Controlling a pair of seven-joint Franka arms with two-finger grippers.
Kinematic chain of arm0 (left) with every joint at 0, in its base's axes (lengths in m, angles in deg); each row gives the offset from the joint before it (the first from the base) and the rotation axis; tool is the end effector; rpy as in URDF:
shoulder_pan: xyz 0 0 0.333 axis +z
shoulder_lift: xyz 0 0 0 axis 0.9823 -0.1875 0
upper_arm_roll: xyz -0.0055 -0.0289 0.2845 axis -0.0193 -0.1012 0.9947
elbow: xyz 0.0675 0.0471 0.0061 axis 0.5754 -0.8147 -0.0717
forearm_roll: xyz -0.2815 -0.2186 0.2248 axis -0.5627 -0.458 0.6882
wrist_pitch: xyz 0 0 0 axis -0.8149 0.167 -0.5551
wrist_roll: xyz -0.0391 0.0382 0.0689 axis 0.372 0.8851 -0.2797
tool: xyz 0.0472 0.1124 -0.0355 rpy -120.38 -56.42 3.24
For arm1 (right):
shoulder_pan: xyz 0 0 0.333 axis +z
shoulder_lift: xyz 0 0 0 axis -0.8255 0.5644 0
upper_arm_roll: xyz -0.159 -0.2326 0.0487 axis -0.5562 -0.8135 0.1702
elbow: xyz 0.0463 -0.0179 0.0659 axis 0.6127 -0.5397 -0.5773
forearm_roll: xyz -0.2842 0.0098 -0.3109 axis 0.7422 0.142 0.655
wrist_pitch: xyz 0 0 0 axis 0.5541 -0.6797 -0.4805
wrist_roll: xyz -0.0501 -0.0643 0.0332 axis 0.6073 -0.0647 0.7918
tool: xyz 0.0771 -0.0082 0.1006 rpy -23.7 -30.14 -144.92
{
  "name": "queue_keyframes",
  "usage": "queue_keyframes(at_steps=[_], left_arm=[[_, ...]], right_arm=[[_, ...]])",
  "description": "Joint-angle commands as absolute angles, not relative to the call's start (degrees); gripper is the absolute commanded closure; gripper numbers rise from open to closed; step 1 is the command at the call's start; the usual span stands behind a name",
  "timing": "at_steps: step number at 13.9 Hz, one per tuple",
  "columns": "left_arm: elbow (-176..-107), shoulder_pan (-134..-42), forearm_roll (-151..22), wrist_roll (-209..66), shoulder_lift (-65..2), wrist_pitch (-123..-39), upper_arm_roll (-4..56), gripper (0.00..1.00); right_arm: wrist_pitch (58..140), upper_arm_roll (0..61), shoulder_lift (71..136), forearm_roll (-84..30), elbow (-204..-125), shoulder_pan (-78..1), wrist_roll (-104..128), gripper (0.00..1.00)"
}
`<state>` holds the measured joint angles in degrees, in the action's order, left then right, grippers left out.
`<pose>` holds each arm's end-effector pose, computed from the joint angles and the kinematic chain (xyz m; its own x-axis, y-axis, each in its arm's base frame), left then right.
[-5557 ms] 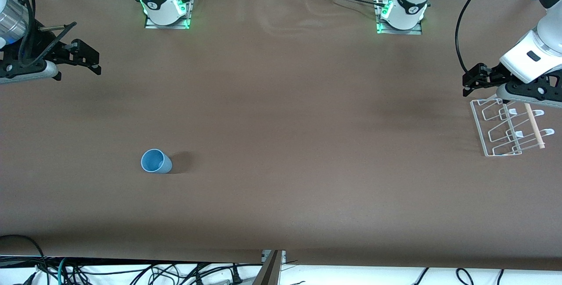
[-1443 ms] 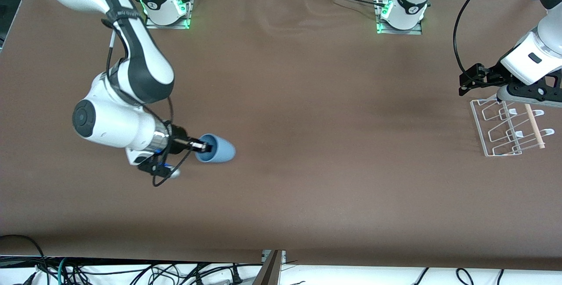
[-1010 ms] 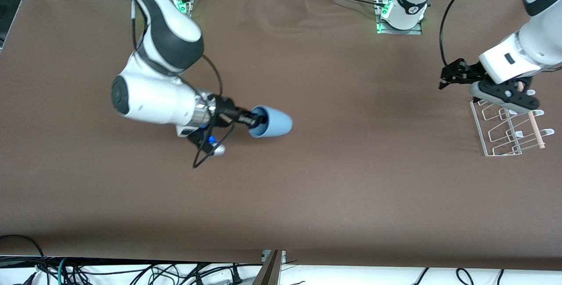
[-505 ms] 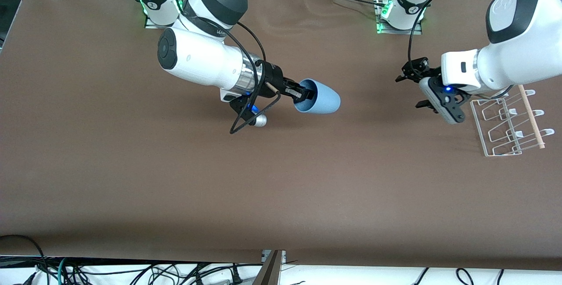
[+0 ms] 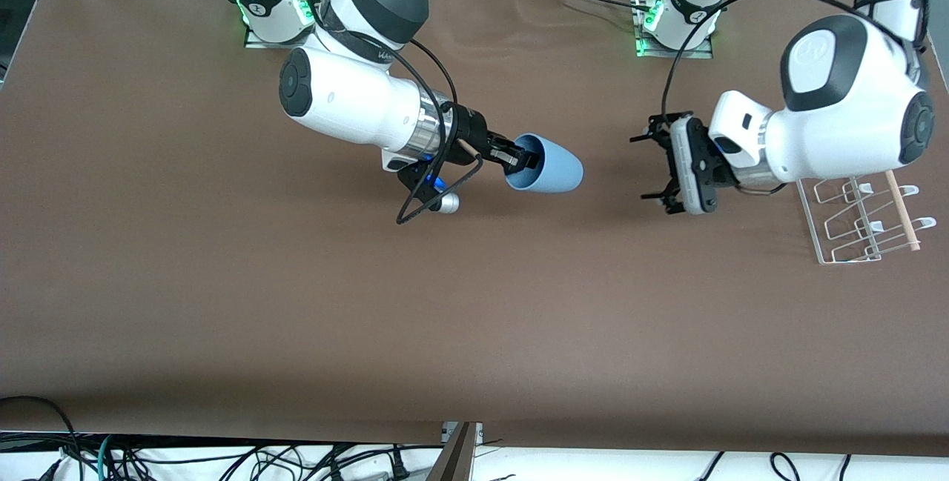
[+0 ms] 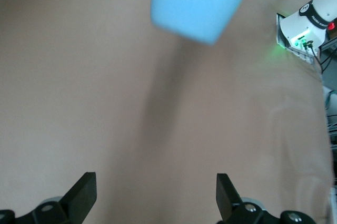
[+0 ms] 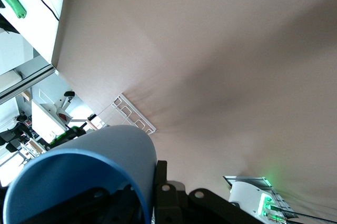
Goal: Transfer cup to left arm and place on rack
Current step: 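Carry the cup toward center while the left gripper approaches it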
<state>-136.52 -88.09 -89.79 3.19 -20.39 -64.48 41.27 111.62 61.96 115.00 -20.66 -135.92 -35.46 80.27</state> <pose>0.6187 -0.1889 0.4141 0.3735 -0.8170 0.4394 -0.9059 -0.2194 0.3622 0.5820 0.5164 0.4543 0.7629 -0.3954 -0.5115 -0.6436 -0.5400 -0.5424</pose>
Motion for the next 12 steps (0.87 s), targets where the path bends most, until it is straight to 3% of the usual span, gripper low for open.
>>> queue_keyframes(at_steps=[1, 12], left_arm=[[-130.02, -89.91, -90.92, 5.81, -23.66, -65.33, 41.39, 0.00], [-128.51, -98.09, -97.50, 5.46, -24.99, -72.81, 40.86, 0.00]], right_arm=[[111.92, 61.88, 115.71, -21.49, -134.19, -34.90, 81.09, 1.00], [112.98, 61.88, 116.15, -21.49, -134.19, -34.37, 81.09, 1.00]])
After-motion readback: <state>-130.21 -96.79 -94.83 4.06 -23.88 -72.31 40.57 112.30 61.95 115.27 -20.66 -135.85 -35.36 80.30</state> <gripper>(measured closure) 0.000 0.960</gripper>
